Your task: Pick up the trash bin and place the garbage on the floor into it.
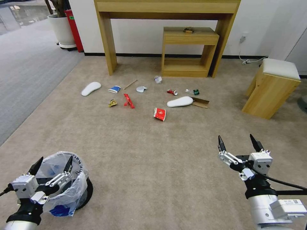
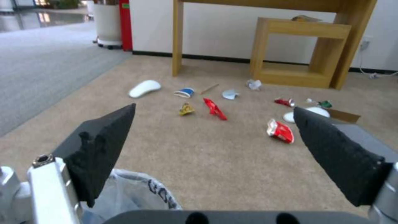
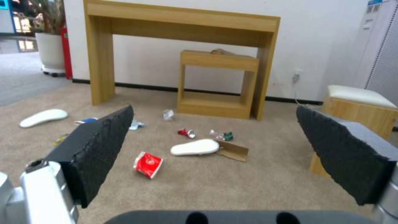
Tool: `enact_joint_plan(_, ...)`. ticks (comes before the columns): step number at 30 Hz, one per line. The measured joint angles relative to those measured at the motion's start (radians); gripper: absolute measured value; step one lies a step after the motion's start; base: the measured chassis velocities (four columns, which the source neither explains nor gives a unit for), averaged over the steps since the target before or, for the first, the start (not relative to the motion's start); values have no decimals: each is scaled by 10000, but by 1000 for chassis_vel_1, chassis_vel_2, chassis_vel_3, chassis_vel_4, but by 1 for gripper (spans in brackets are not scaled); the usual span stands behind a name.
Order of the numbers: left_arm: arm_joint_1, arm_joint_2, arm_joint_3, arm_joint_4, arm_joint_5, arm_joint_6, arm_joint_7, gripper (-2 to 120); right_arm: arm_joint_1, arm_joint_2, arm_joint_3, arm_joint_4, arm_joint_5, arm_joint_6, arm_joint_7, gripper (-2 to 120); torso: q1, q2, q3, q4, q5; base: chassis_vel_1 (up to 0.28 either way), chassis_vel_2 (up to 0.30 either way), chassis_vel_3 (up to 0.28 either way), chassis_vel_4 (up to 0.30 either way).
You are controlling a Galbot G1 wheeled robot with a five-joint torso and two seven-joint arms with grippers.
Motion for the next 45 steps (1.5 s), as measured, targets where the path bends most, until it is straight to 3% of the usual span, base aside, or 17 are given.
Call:
enact_joint_plan(12, -343, 374, -62, 256, -87, 548, -61, 100, 83, -30, -31, -211, 103, -128, 73, 100, 0, 0, 0, 0, -1, 0, 0, 0, 0)
enact_joint_plan(19, -641, 950, -214, 506, -304, 1247, -333, 100, 177, -51, -59, -355, 157, -199, 94, 100, 0, 0, 0, 1, -1, 0, 0, 0, 0)
enact_joint_plan(21, -804, 1359, -343, 651, -416, 1585, -426, 100, 197, -63, -55, -421, 205, -200, 102, 100, 0, 0, 0, 0, -2, 0, 0, 0, 0)
enact_joint_plan(23, -1102, 2191, -534, 984, -728, 2041, -592, 100, 196, -82, -6, -502, 263, -195, 115, 100, -1, 0, 0, 1, -1, 0, 0, 0, 0)
enact_joint_plan(24, -1102, 2191, -534, 984, -728, 2041, -592, 100, 196, -82, -6, -502, 263, -195, 115, 100, -1, 0, 0, 1, -1, 0, 0, 0, 0)
enact_joint_plan(26, -1453, 2931, -681, 1434, -1167, 2495, -723, 100, 184, -85, 22, -544, 415, -178, 132, 100, 0, 0, 1, -1, -2, 0, 0, 0, 0)
enact_joint_plan(27, -1782, 3488, -827, 1919, -1683, 3063, -742, 100, 178, -90, 39, -573, 517, -172, 142, 100, 0, 0, 0, -3, -2, 0, 0, 0, 0)
enact_joint_plan(28, -1782, 3488, -827, 1919, -1683, 3063, -742, 100, 178, -90, 39, -573, 517, -172, 142, 100, 0, 0, 0, -3, -2, 0, 0, 0, 0)
enact_joint_plan(31, -2259, 4521, -1047, 2921, -2463, 4189, -168, 100, 177, -114, 63, -682, 583, -162, 153, 100, 0, 0, 1, 1, -3, 0, 0, 0, 0)
enact_joint_plan(32, -2259, 4521, -1047, 2921, -2463, 4189, -168, 100, 177, -114, 63, -682, 583, -162, 153, 100, 0, 0, 1, 1, -3, 0, 0, 0, 0)
enact_joint_plan(35, -2689, 5893, -1059, 4218, -2745, 4981, 924, 100, 178, -137, 71, -806, 621, -148, 163, 100, 0, 0, 1, 0, -2, 0, 0, 0, 0)
enact_joint_plan(40, -3035, 6891, -930, 5324, -2840, 5310, 1565, 100, 159, -147, 91, -893, 654, -139, 168, 100, 1, 0, 1, -1, -3, 0, 0, 0, 0)
enact_joint_plan(42, -3291, 7664, -807, 6383, -2828, 5666, 2261, 100, 145, -152, 110, -975, 700, -131, 180, 100, 0, 0, 2, 0, -3, 0, 0, 0, 0)
enact_joint_plan(45, -3255, 8227, -705, 7042, -2954, 5936, 2612, 100, 133, -156, 113, -1055, 741, -121, 198, 100, 1, 0, 1, 0, -3, 0, 0, 0, 0)
